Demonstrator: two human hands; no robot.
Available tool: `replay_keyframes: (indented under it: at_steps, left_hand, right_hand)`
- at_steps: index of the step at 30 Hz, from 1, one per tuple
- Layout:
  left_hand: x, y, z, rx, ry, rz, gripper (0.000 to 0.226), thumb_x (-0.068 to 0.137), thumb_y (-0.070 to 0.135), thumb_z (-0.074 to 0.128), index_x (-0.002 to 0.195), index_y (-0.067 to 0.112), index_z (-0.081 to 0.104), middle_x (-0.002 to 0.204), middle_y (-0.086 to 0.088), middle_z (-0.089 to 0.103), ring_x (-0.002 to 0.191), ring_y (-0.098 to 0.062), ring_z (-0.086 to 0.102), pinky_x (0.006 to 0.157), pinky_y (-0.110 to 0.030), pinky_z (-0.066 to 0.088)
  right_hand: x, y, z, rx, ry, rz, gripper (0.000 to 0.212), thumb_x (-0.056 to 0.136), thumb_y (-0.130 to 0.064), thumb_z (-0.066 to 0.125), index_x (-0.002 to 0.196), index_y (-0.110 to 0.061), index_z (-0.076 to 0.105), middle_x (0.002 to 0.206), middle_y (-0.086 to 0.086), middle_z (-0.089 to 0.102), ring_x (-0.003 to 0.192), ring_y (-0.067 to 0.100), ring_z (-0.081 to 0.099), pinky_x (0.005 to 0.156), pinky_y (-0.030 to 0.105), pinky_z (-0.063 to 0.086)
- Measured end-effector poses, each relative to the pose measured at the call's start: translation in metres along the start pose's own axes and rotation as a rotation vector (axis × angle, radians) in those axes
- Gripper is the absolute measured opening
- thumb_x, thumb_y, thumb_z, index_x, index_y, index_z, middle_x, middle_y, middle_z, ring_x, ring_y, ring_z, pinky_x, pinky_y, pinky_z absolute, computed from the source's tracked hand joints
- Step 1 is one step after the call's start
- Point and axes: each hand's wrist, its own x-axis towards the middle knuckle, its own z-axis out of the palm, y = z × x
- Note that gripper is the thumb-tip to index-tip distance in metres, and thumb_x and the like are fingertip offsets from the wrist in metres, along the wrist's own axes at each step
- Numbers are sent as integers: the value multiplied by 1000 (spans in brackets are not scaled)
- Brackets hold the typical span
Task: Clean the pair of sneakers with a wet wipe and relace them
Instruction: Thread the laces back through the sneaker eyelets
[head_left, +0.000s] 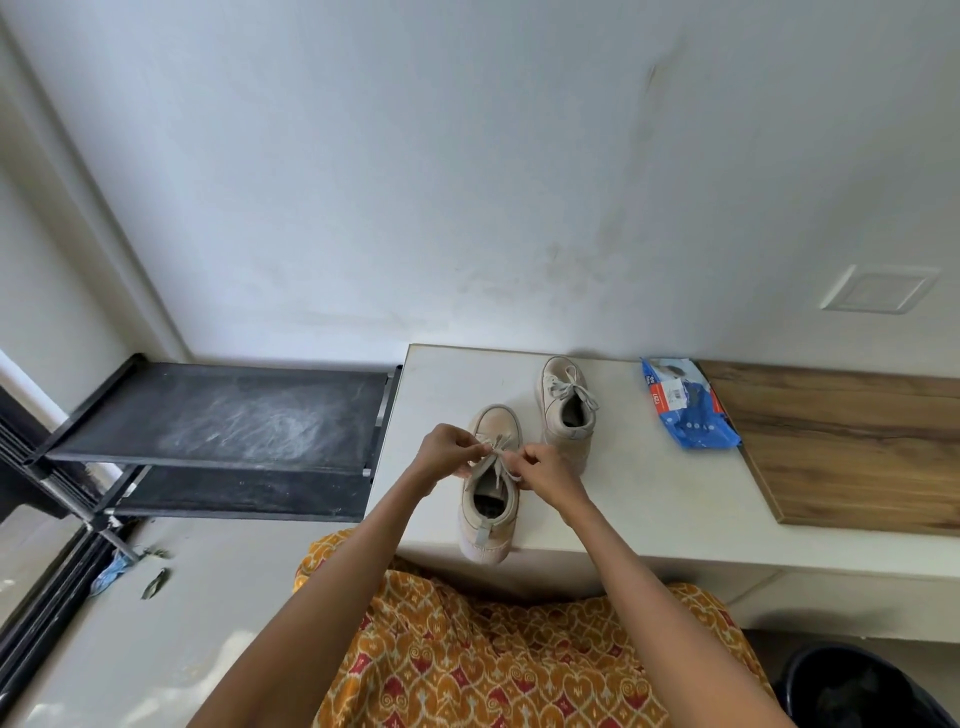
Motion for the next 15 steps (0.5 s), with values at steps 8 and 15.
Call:
replay_keyframes:
  at_steps: [8, 15]
  left_hand:
    - [1, -2, 7, -68, 87, -108, 21, 80, 21, 73, 68, 6, 65, 67, -12, 63, 61, -20, 62, 71, -35, 58]
    - [-1, -4, 3, -85, 37, -100, 19, 81, 20, 73, 74, 4, 67, 73, -15, 66, 66, -20, 63, 71, -32, 59]
  right_hand:
    - [-1, 5, 2, 168, 30, 40, 35, 91, -16, 59, 59, -15, 45, 64, 2, 50, 68, 15, 56, 70, 30, 57]
    - [3, 5, 0, 114, 28, 72, 36, 90, -23, 60, 57, -18, 47, 67, 5, 55, 76, 21, 62, 76, 40, 59]
